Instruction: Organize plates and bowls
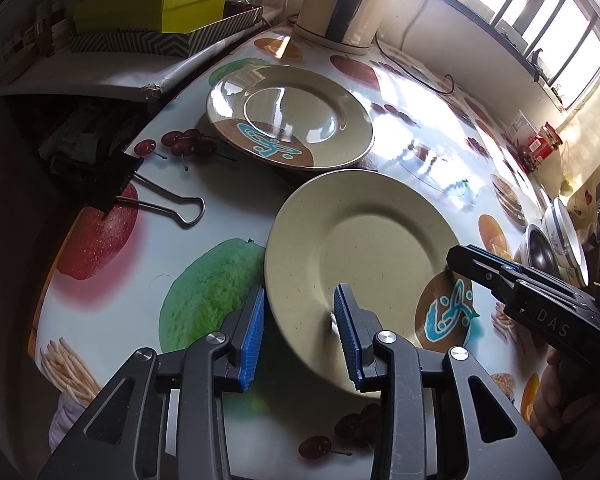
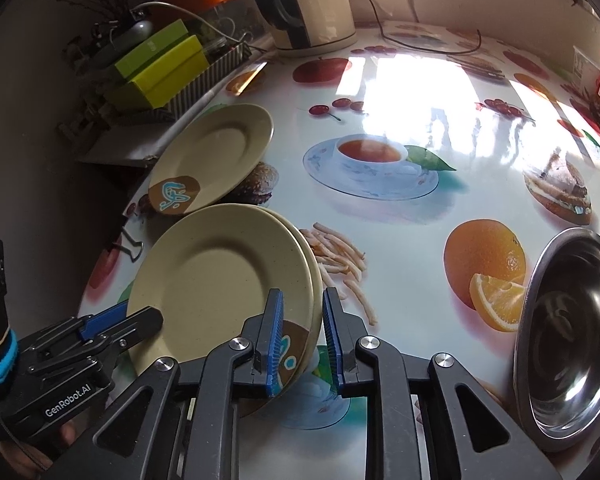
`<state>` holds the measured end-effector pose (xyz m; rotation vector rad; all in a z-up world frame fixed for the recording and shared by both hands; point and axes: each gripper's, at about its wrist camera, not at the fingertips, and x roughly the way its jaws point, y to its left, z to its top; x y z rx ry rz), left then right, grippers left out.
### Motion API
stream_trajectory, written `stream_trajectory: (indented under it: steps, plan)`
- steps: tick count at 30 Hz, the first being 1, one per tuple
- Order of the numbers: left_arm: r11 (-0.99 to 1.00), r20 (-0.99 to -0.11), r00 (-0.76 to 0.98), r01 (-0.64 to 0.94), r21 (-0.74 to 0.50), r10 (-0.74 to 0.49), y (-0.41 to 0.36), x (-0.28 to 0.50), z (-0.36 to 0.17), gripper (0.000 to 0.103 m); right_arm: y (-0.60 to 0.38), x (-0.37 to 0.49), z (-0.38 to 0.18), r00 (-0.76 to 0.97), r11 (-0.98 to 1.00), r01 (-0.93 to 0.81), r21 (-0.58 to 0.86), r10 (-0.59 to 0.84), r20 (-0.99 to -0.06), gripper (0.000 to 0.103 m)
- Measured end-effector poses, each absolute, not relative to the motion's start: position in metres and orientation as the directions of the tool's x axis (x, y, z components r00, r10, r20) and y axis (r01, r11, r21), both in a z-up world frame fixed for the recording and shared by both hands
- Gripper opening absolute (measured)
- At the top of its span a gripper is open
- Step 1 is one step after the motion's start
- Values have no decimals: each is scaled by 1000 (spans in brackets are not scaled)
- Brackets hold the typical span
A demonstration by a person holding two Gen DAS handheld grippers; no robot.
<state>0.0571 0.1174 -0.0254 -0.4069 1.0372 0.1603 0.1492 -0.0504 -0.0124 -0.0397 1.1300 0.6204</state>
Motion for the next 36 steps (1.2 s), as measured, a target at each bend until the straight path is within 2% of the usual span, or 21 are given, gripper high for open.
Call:
stream_trajectory:
  steps: [7, 19, 36]
  plan:
    - [908, -841, 537, -313, -277, -71, 125, 57, -18, 44, -52, 153, -8, 292, 835, -475, 279, 449, -845, 26]
    - [894, -816, 576, -338, -293, -50, 159, 75, 0, 44, -39, 177, 14, 329, 834, -482, 269, 457, -826, 36]
    - [866, -815, 580, -402, -299, -12, 208, 119, -5, 44, 10, 236, 9, 302, 816, -510, 271, 465, -832, 37]
